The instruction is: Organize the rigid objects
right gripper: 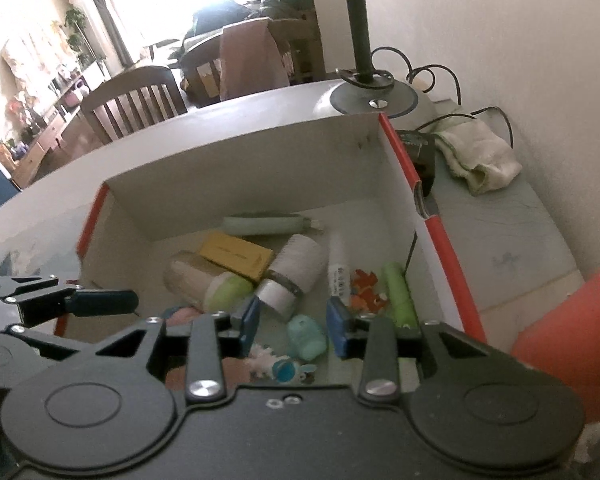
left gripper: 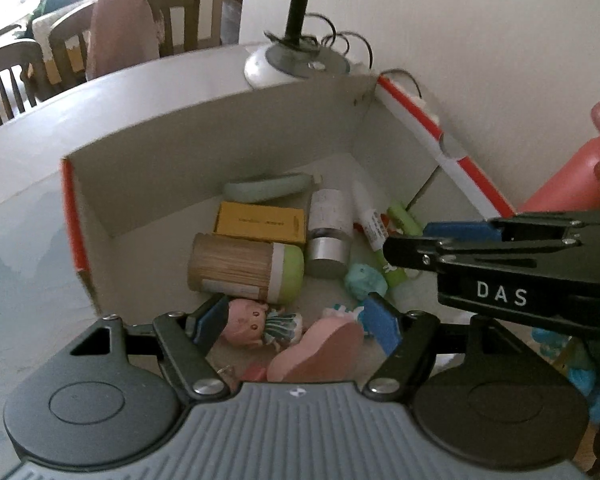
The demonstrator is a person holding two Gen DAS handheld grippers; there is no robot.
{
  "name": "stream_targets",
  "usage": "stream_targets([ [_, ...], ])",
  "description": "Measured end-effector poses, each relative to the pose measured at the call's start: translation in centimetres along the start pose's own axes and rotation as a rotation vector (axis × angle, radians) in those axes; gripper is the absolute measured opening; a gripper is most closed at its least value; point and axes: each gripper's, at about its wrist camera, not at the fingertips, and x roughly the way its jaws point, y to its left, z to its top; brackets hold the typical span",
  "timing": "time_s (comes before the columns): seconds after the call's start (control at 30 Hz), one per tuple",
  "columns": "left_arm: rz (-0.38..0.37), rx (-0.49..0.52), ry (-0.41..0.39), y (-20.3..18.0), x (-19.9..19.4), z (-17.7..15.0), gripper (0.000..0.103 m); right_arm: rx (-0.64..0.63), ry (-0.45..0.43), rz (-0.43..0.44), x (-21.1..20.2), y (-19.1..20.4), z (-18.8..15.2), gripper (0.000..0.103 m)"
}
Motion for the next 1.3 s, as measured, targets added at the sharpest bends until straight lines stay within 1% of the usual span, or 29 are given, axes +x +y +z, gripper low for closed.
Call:
stream_targets([
  [0.2,0.017,-0.001,-0.062,0.4,-2.9,-0.9,0.075,0.007,-0.047,0.022,-2.5,0.8,-0.7,0.04],
  [0.37,0.014,0.003,-0.123,0.9,-5.5,-1.8,0.075,0.011,-0.102,0.033,-4.7,2.0,-1.4,0.05],
  [0.43,0.021,0.011,-0.146,1.2,-6.6,-2.1,0.075,0.024,-0.112,0.041,-5.4,2.4,-1.8,0.051],
  [0.5,0.01,0.009,-0.161,1.6,-7.6,-2.5,0.075,0.026,-0.126,0.048,-6.2,2.9,-2.2,0.053],
  [0.57,0.003,0.006,-0.174,2.0,-8.5,-2.8,0.075,0.025,-0.149,0.054,-7.1,3.5,-2.7,0.06],
  [0.63,0.008,0.008,-0.191,2.4,-9.4,-3.2,0.075,0.018,-0.173,0.061,-7.9,4.2,-3.1,0.064],
  [0.67,0.007,0.009,-0.197,2.5,-9.8,-3.4,0.075,0.012,-0.183,0.062,-8.3,4.5,-3.3,0.064],
  [0.8,0.006,0.009,-0.215,3.1,-11.2,-4.2,0.075,-0.012,-0.215,0.077,-9.6,5.8,-4.2,0.068],
  [0.9,0.006,0.006,-0.228,3.4,-12.1,-4.8,0.08,-0.014,-0.241,0.09,-10.5,6.4,-5.0,0.074],
  [1.1,0.002,0.005,-0.248,3.6,-13.4,-5.9,0.08,-0.013,-0.296,0.096,-12.3,7.1,-6.3,0.089],
  [1.17,-0.006,0.004,-0.252,3.7,-13.8,-6.2,0.084,-0.016,-0.315,0.095,-12.8,7.3,-6.7,0.095],
  [1.23,-0.012,-0.003,-0.254,3.8,-14.1,-6.4,0.085,-0.021,-0.333,0.095,-13.2,7.5,-7.0,0.099],
  [1.3,-0.013,-0.011,-0.249,3.8,-14.2,-6.5,0.086,-0.025,-0.341,0.096,-13.6,7.6,-7.3,0.099],
])
